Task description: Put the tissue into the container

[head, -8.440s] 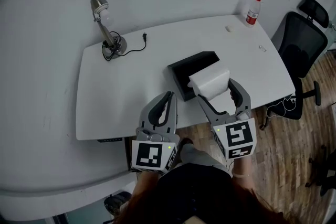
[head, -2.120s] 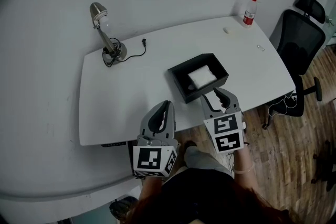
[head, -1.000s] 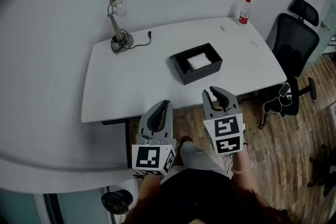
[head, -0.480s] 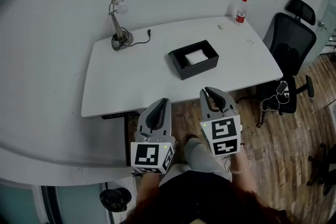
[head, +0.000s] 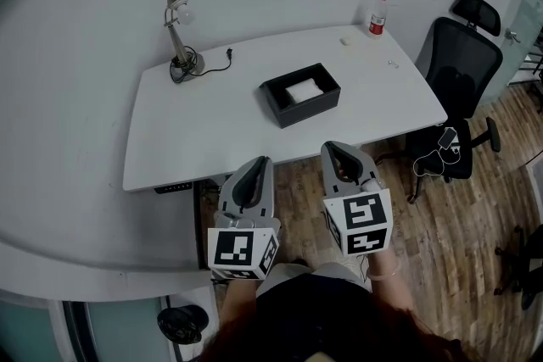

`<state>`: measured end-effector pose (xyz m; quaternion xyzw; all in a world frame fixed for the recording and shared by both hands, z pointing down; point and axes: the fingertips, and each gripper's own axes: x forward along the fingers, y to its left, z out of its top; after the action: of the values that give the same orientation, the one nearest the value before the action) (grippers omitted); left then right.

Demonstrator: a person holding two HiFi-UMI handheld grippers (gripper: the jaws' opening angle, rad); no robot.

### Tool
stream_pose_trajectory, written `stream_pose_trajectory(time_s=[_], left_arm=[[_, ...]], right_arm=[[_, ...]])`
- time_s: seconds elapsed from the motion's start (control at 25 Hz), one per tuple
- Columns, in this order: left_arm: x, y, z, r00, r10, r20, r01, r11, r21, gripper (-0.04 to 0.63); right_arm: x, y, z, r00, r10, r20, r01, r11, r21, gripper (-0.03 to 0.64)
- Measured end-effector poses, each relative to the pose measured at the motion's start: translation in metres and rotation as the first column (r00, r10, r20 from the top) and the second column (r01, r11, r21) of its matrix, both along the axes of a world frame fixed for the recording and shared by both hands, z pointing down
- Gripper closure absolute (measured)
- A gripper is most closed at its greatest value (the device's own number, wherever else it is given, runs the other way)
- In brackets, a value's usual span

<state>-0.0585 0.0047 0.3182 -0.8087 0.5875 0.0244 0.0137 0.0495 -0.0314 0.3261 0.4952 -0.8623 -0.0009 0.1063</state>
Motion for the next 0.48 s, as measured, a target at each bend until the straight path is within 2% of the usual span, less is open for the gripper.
stream_pose_trajectory(time_s=[0.48], left_arm=[[0.042,0.024,-0.006,1.000,-0.022,0.008,0.022,1.000,-0.004,0.557]], right_arm=[[0.035,0.036,-0.017,0.994,-0.070,0.079,0.066,0.996,0.051,0.597]])
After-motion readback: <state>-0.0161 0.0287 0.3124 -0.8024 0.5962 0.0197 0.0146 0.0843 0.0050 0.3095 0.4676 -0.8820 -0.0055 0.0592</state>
